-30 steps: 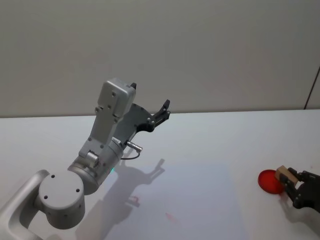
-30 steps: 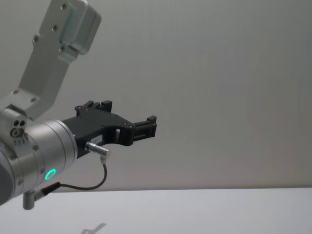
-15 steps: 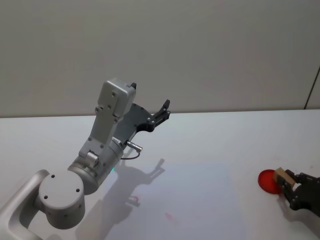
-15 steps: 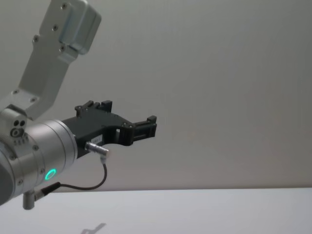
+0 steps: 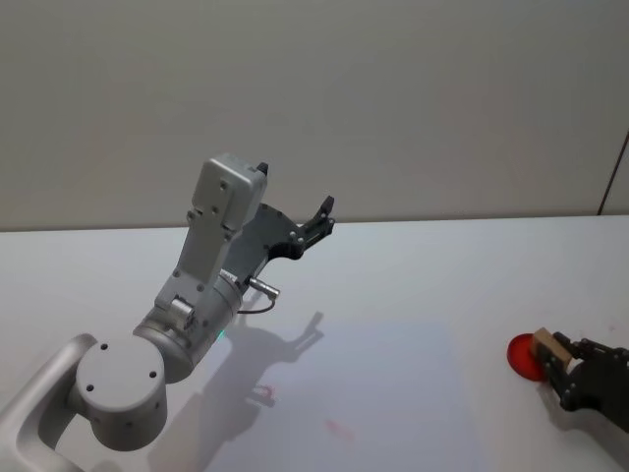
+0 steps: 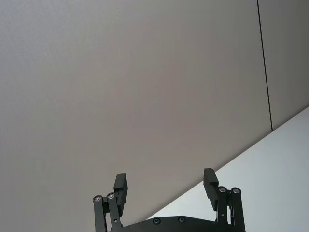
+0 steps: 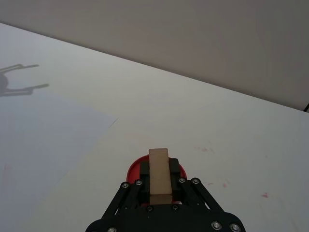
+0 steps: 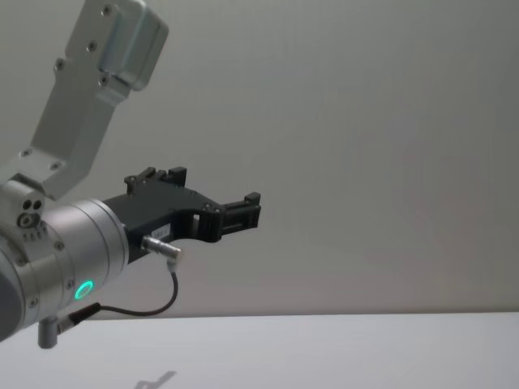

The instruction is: Use the one hand to pick up the stamp and affix it onto the A4 paper.

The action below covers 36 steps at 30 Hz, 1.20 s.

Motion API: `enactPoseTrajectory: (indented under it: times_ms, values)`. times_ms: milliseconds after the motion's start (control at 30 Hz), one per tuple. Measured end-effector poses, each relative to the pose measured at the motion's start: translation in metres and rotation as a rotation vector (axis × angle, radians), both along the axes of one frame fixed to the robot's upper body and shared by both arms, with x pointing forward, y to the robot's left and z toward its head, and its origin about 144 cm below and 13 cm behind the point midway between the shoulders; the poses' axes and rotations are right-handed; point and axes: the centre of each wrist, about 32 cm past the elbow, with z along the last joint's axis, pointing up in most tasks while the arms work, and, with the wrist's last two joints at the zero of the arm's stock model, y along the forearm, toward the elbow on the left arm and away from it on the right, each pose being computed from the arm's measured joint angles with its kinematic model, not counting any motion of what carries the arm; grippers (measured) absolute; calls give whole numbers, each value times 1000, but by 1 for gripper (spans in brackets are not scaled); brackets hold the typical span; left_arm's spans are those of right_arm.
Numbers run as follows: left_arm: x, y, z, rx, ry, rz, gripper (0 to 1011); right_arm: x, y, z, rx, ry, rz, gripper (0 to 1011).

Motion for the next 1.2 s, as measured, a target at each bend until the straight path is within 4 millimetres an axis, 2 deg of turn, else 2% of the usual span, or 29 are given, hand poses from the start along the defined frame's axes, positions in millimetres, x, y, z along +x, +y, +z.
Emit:
enactPoseTrajectory:
  times_ms: [1200]
  values:
    - [0,0,0,0,0,0,1001,10,9,-9,-12,12,1,219]
